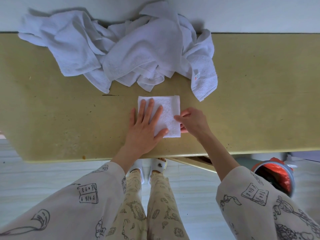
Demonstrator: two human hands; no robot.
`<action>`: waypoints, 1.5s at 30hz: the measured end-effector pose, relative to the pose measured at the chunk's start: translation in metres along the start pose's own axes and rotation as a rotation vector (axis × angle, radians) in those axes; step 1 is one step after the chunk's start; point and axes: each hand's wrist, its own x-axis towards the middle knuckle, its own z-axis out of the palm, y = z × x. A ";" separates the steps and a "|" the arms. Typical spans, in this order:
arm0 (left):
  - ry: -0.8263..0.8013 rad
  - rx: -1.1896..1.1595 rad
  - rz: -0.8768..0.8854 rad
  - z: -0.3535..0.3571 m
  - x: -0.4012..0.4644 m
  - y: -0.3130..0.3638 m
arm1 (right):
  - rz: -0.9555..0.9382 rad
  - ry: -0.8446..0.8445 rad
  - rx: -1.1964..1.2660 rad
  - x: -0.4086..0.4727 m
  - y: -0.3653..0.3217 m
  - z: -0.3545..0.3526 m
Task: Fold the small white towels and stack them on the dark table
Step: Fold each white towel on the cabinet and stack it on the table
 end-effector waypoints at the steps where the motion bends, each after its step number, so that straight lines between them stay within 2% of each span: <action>1: 0.005 0.002 -0.002 0.001 0.000 0.000 | 0.009 -0.005 -0.013 -0.001 0.002 0.000; 4: 0.015 0.016 0.001 0.002 0.000 0.000 | 0.018 0.022 -0.043 0.000 0.006 0.000; 6: 0.009 0.013 0.002 0.002 0.000 0.001 | -0.035 0.104 -0.137 0.000 0.009 0.004; 8: 0.008 0.008 0.000 0.001 0.000 0.001 | -0.216 0.288 -0.305 -0.008 0.012 0.014; 10: 0.034 -0.028 0.012 -0.004 -0.001 0.003 | -0.518 0.434 -0.460 -0.014 0.017 0.027; 12: 0.087 -0.098 0.034 -0.010 -0.002 0.000 | -0.697 0.462 -0.614 -0.011 0.023 0.041; 14: 0.142 -0.125 0.043 -0.013 0.000 -0.008 | -0.734 0.422 -0.729 -0.003 0.026 0.051; 23: 0.101 0.062 0.069 -0.002 0.014 -0.034 | -0.688 0.361 -0.879 0.024 0.033 0.061; 35: 0.046 0.090 0.042 -0.011 0.015 -0.031 | -0.604 0.306 -0.921 0.022 0.026 0.060; 37: 0.042 0.086 0.051 -0.014 0.013 -0.031 | -0.619 0.282 -0.845 0.018 0.025 0.058; 39: 0.040 0.080 0.067 -0.014 0.007 -0.033 | -0.595 0.313 -0.646 0.011 0.021 0.055; 41: 0.043 0.073 0.077 -0.012 -0.004 -0.037 | -0.485 0.429 -0.412 0.001 0.016 0.053; 43: 0.044 0.060 0.061 -0.009 -0.017 -0.038 | -0.336 0.535 -0.323 -0.007 0.010 0.054; 45: 0.030 0.044 0.034 -0.005 -0.027 -0.036 | -0.174 0.473 -0.302 -0.014 0.006 0.058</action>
